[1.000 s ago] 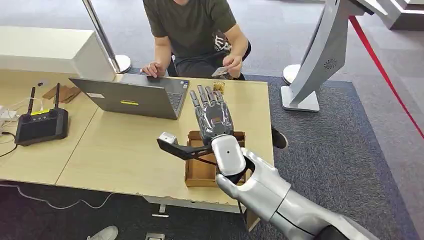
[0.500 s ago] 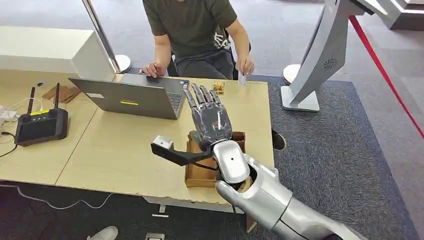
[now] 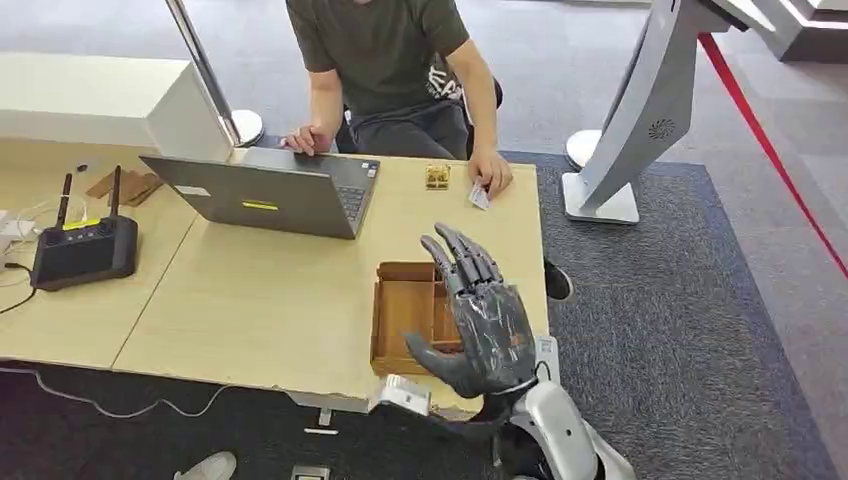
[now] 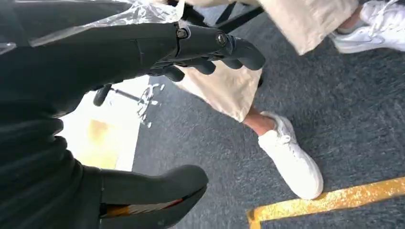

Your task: Pass the card to the sensor for recognition and then transmit it.

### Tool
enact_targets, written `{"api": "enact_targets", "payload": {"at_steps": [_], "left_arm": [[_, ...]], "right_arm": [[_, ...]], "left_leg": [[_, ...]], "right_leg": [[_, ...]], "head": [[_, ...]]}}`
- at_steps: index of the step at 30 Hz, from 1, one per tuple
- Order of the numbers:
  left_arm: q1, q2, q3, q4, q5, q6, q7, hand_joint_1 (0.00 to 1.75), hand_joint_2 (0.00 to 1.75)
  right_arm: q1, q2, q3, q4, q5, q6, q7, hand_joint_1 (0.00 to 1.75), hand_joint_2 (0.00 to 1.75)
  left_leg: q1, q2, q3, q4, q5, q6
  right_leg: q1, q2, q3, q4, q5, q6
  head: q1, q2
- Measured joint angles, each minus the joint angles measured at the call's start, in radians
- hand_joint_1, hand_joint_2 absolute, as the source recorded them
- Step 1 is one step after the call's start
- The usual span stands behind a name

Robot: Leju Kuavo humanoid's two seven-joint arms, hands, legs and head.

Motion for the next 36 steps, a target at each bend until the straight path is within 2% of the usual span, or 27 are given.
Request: {"api": "enact_targets", "payload": {"at_steps": [4, 10, 11, 14, 17, 20, 33, 36], "left_arm": [[0.005, 0.000, 0.016, 0.000, 0.031, -0.001, 0.009, 0.00, 1.75], [0.005, 0.000, 0.049, 0.000, 0.066, -0.019, 0.012, 0.00, 1.75], [0.005, 0.000, 0.051, 0.000, 0.071, -0.019, 0.014, 0.00, 1.75], [0.004, 0.000, 0.066, 0.000, 0.084, -0.019, 0.027, 0.00, 1.75], [0.005, 0.000, 0.074, 0.000, 0.090, -0.019, 0.039, 0.00, 1.75], [0.003, 0.000, 0.077, 0.000, 0.091, -0.019, 0.046, 0.00, 1.75], [0.002, 0.000, 0.084, 0.000, 0.071, -0.019, 0.040, 0.00, 1.75], [0.002, 0.000, 0.084, 0.000, 0.071, -0.019, 0.039, 0.00, 1.75]], "right_arm": [[0.102, -0.068, -0.062, -0.100, 0.037, -0.010, 0.001, 0.00, 1.75], [0.144, -0.131, -0.094, -0.183, 0.068, 0.030, 0.035, 0.00, 1.75], [0.145, -0.137, -0.093, -0.188, 0.067, 0.051, 0.045, 0.00, 1.75], [0.138, -0.147, -0.087, -0.187, 0.039, 0.202, 0.122, 0.00, 1.75], [0.119, -0.151, -0.067, -0.181, 0.006, 0.303, 0.189, 0.00, 1.75], [0.103, -0.156, -0.042, -0.176, -0.024, 0.358, 0.235, 0.00, 1.75], [0.071, -0.176, 0.016, -0.161, -0.014, 0.369, 0.274, 0.00, 1.75], [0.070, -0.176, 0.023, -0.146, -0.016, 0.356, 0.266, 0.00, 1.75]], "left_leg": [[0.000, 0.001, 0.000, 0.000, -0.001, 0.000], [0.000, 0.001, 0.000, 0.000, -0.001, 0.000], [0.000, 0.001, 0.000, 0.000, -0.001, 0.000], [0.000, 0.001, 0.000, 0.000, 0.000, 0.000], [0.000, 0.001, 0.000, 0.000, 0.000, 0.000], [0.000, 0.001, 0.000, 0.000, 0.000, 0.000], [0.000, 0.001, 0.000, 0.000, 0.000, 0.000], [0.000, 0.001, 0.000, 0.000, 0.000, 0.000]], "right_leg": [[0.000, 0.001, 0.000, 0.000, 0.000, 0.000], [0.000, 0.001, 0.000, 0.000, 0.000, 0.000], [0.000, 0.001, 0.000, 0.000, 0.000, 0.000], [0.000, 0.001, 0.001, 0.001, 0.000, 0.000], [0.000, 0.001, 0.001, 0.001, 0.000, 0.000], [0.000, 0.001, 0.001, 0.001, 0.000, 0.000], [0.000, 0.001, 0.000, 0.001, 0.000, 0.000], [0.000, 0.001, 0.001, 0.001, 0.000, 0.000]], "head": [[0.000, 0.000], [0.000, 0.000], [0.000, 0.000], [0.000, 0.000], [0.000, 0.000], [0.000, 0.000], [0.000, 0.000], [0.000, 0.000]]}}
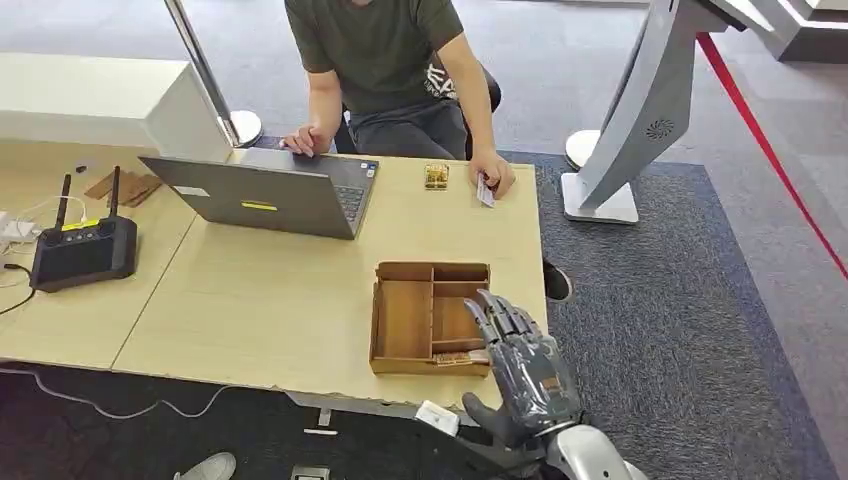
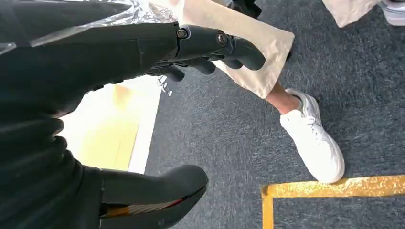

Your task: Pass the card to the sensor for recognition and then transmit it.

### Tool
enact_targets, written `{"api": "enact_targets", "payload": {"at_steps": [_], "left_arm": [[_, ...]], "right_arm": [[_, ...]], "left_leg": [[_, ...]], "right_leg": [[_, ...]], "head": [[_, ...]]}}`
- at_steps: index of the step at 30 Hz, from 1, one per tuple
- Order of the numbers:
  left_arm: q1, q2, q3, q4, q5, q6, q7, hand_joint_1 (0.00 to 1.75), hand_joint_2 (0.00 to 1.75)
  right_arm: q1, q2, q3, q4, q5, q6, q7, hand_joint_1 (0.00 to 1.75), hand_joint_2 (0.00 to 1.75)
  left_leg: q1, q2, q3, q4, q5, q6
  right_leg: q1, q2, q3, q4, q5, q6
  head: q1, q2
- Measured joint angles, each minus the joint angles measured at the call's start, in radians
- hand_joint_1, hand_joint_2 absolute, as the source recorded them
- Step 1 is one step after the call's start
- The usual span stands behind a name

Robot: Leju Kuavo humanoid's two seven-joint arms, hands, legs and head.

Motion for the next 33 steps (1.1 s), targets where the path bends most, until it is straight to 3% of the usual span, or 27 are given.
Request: {"api": "enact_targets", "payload": {"at_steps": [10, 33], "left_arm": [[-0.001, 0.000, 0.000, -0.001, 0.005, 0.002, 0.000, 0.00, 1.75], [-0.001, 0.000, 0.000, -0.002, 0.009, 0.002, 0.000, 0.00, 1.75]], "right_arm": [[-0.010, 0.025, 0.035, 0.120, -0.027, -0.032, -0.047, 0.00, 1.75], [-0.026, 0.066, 0.077, 0.271, -0.027, -0.046, -0.055, 0.00, 1.75]], "left_leg": [[0.000, 0.000, 0.000, 0.000, 0.000, 0.000], [0.000, 0.000, 0.000, 0.000, 0.000, 0.000]], "right_leg": [[0.000, 0.000, 0.000, 0.000, 0.000, 0.000], [0.000, 0.000, 0.000, 0.000, 0.000, 0.000]], "head": [[0.000, 0.000], [0.000, 0.000]]}}
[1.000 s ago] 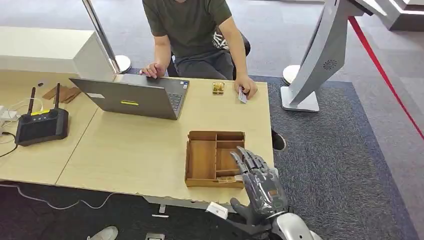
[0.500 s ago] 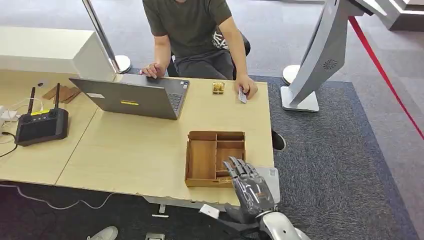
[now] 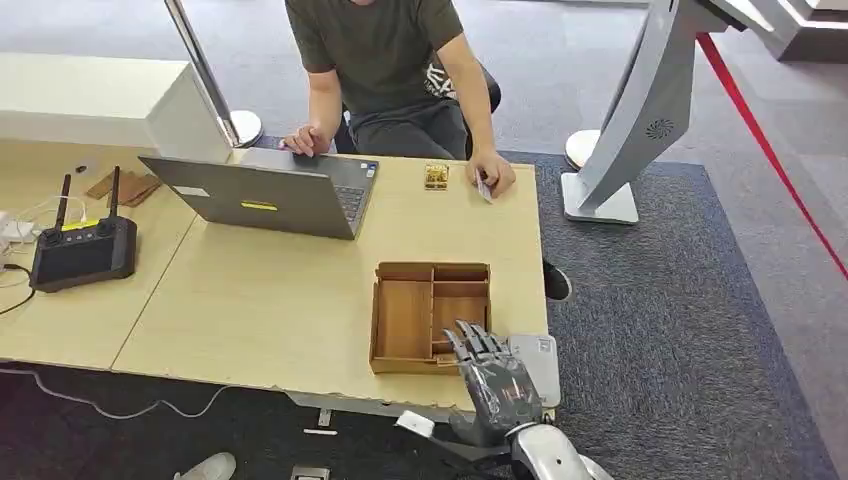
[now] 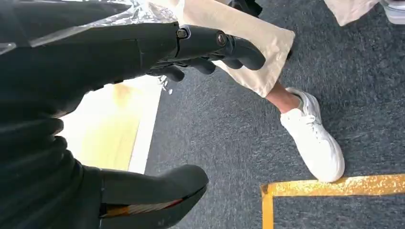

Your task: Pass the card to the sensor for recognition and then transmit it.

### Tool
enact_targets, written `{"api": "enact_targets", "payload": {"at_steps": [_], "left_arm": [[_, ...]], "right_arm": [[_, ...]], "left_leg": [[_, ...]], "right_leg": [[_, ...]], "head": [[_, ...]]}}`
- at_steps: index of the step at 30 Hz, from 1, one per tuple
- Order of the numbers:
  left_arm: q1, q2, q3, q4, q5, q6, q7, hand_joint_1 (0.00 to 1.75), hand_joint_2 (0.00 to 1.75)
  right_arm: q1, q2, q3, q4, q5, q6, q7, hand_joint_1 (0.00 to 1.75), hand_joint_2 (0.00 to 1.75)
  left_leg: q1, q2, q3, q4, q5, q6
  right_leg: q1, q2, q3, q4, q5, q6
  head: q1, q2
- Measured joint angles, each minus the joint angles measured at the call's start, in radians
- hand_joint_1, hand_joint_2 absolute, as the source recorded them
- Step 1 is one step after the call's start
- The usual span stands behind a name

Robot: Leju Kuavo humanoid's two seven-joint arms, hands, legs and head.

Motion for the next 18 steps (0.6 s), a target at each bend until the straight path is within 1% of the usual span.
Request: {"api": "enact_targets", "payload": {"at_steps": [4, 7, 14, 18], "left_arm": [[0.000, 0.000, 0.000, 0.000, 0.006, 0.002, -0.001, 0.00, 1.75], [0.000, 0.000, 0.000, 0.000, 0.009, 0.002, -0.006, 0.00, 1.75], [0.000, -0.001, 0.000, -0.002, 0.010, 0.006, -0.010, 0.00, 1.75], [0.000, -0.002, 0.000, -0.002, 0.010, 0.011, -0.010, 0.00, 1.75]], "right_arm": [[-0.002, 0.005, 0.007, 0.014, -0.001, -0.029, -0.019, 0.00, 1.75], [-0.001, 0.013, 0.009, 0.025, 0.013, -0.075, -0.047, 0.00, 1.75], [0.020, 0.044, 0.005, 0.071, 0.079, -0.156, -0.108, 0.00, 1.75], [0.030, 0.059, 0.000, 0.097, 0.093, -0.167, -0.117, 0.00, 1.75]], "left_leg": [[0.000, 0.000, 0.000, 0.000, 0.000, 0.000], [0.000, 0.000, 0.000, 0.000, 0.000, 0.000], [0.000, 0.000, 0.000, 0.000, 0.000, 0.000], [0.000, 0.000, 0.000, 0.000, 0.000, 0.000]], "right_leg": [[0.000, 0.000, 0.000, 0.000, 0.000, 0.000], [0.000, 0.000, 0.000, 0.000, 0.000, 0.000], [0.000, 0.000, 0.000, 0.000, 0.000, 0.000], [0.000, 0.000, 0.000, 0.000, 0.000, 0.000]], "head": [[0.000, 0.000], [0.000, 0.000], [0.000, 0.000], [0.000, 0.000]]}}
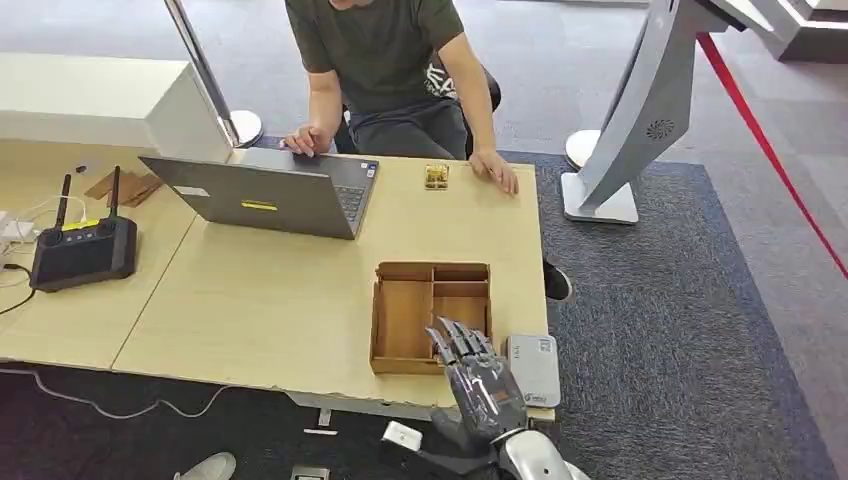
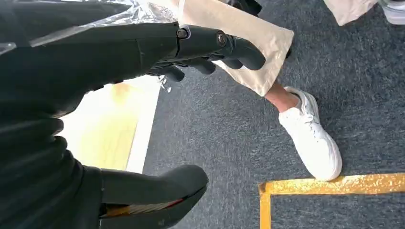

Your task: Pass the card to the sensor for recognition and then transmit it.

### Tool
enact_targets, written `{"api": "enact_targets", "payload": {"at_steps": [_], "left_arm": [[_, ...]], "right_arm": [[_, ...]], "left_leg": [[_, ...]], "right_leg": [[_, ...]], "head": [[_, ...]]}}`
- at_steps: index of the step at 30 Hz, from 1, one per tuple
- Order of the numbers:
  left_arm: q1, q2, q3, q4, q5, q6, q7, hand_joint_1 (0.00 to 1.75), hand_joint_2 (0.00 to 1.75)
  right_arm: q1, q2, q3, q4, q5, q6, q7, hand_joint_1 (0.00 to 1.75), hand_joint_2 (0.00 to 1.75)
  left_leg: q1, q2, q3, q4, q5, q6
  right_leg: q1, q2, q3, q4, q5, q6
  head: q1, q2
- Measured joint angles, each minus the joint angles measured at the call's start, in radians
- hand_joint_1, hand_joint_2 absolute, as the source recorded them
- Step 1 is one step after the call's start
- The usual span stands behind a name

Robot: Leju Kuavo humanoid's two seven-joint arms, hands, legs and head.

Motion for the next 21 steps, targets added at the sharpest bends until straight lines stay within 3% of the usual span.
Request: {"api": "enact_targets", "payload": {"at_steps": [21], "left_arm": [[-0.001, -0.002, 0.000, -0.004, -0.006, 0.008, -0.015, 0.00, 1.75]], "right_arm": [[0.017, 0.110, -0.049, 0.194, 0.115, -0.042, -0.039, 0.00, 1.75]], "left_leg": [[0.000, 0.000, 0.000, 0.000, 0.000, 0.000]], "right_leg": [[0.000, 0.000, 0.000, 0.000, 0.000, 0.000]], "head": [[0.000, 0.000]]}}
